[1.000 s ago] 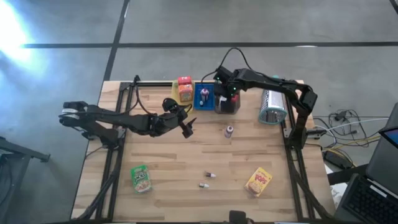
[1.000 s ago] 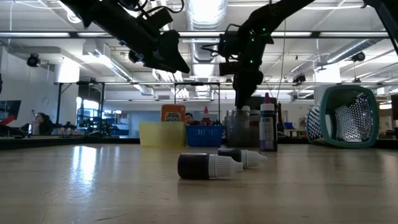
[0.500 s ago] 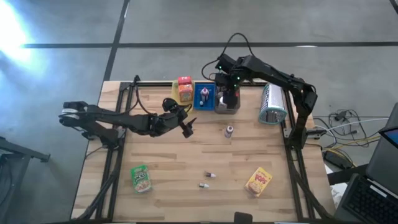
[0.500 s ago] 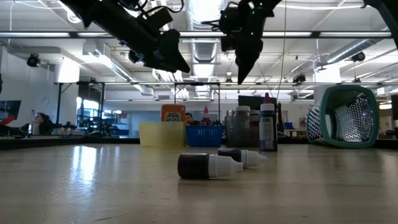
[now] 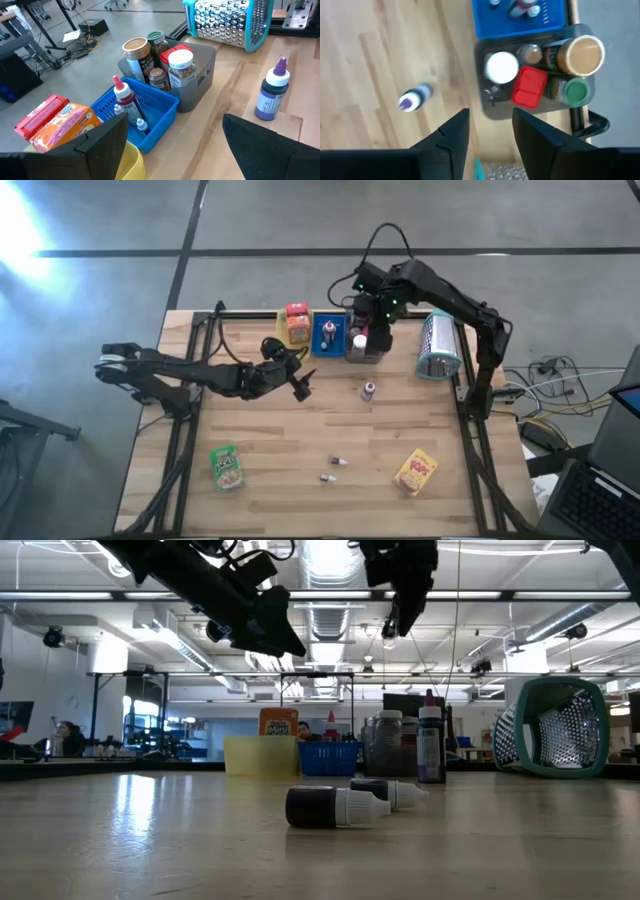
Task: Pick & Place Kitchen Items
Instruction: Put the yellow cereal box into the yellow bin
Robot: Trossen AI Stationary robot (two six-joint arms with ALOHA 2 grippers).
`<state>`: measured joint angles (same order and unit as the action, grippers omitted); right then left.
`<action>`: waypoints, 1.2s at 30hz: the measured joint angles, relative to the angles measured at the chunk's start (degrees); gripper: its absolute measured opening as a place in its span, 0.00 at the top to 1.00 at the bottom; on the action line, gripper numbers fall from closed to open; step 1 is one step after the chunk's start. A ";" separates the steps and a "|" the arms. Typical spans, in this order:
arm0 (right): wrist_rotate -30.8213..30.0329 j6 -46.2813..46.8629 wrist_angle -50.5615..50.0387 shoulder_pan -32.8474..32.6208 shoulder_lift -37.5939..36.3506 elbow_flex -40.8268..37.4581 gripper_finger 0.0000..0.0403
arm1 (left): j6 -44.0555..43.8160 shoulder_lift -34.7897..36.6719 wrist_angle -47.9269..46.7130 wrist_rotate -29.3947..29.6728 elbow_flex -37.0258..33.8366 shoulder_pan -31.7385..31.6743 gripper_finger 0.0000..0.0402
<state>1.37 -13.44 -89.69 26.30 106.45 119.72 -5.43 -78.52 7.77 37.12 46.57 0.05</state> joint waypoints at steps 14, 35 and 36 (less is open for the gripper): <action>0.13 7.25 -0.35 -13.33 -9.80 1.71 0.87 | -1.63 0.00 -0.05 -0.02 0.00 0.01 0.18; 0.86 8.66 -0.30 -22.37 -20.91 1.45 0.92 | -0.52 0.00 -0.10 -0.02 0.00 0.00 0.18; 1.87 8.64 -0.33 -22.68 -20.98 1.39 0.92 | -0.53 0.00 -0.11 -0.02 0.00 0.01 0.18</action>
<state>3.24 -4.80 -90.02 3.62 85.47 121.11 -5.97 -78.52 7.66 37.10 46.57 0.06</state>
